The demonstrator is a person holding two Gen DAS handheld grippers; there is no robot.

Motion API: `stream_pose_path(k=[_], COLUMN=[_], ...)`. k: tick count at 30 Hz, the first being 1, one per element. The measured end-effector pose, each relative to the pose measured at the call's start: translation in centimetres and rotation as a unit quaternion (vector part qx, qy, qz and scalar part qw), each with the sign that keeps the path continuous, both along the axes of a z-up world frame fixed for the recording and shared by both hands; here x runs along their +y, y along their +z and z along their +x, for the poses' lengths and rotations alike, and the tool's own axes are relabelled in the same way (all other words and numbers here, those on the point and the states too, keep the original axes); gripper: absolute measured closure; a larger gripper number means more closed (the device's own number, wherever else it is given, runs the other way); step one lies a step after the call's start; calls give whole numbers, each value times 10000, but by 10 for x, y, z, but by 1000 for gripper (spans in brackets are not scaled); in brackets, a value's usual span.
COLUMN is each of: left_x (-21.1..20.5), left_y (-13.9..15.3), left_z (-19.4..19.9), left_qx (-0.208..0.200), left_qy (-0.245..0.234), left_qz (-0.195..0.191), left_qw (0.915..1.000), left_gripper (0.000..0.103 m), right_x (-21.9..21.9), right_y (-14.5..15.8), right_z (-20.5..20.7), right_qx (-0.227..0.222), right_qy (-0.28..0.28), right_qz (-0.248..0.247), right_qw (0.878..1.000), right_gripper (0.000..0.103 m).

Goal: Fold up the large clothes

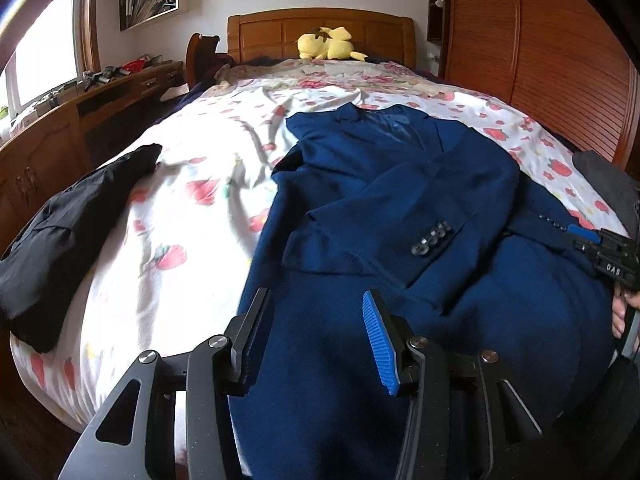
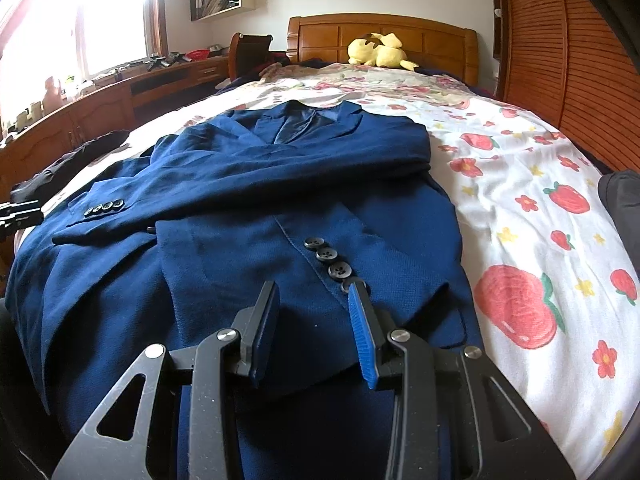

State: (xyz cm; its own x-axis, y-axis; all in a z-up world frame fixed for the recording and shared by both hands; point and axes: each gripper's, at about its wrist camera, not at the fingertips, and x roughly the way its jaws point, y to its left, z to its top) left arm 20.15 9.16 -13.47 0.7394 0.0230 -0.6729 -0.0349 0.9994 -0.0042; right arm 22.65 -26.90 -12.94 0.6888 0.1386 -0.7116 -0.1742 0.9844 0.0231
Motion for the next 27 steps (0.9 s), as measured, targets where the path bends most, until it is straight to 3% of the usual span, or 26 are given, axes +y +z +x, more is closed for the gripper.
stream_pose_path(k=[8,9,12,13,17,25,27], left_x=[14,16,19,20,22,24,25], left_y=[-4,-5,-9,-10,-13,-14,-15], left_z=[-13,-15,-18,-20,-25,-33,-36], left_qx=[87,105,149,165,193,253,258], left_qy=[-121,-125,-149,-145,-156,-175,-177], left_qz=[-3,-18,-32,-20,-49,-88,-95], left_qw=[9999,9999,9998,9998,9997,9995,9995], left_gripper=[53,52,49,49,48,45,44], right_x=[-17,-22,-36,-42,-59,-68,-69], right_y=[20,23,37,41,46,35,32], right_z=[-10,-15,-32,-38,-54,-78,-81], right_qx=[120,128,52,43,343,845,943], right_qy=[-233,-267,-484,-567,-815,-776,-739], right_qz=[-48,-62,-178,-200,-261,-161,-94], right_qw=[9996,9995,9987,9982,9957,9933,9928], right_gripper=[66,61,25,21,21,22,31])
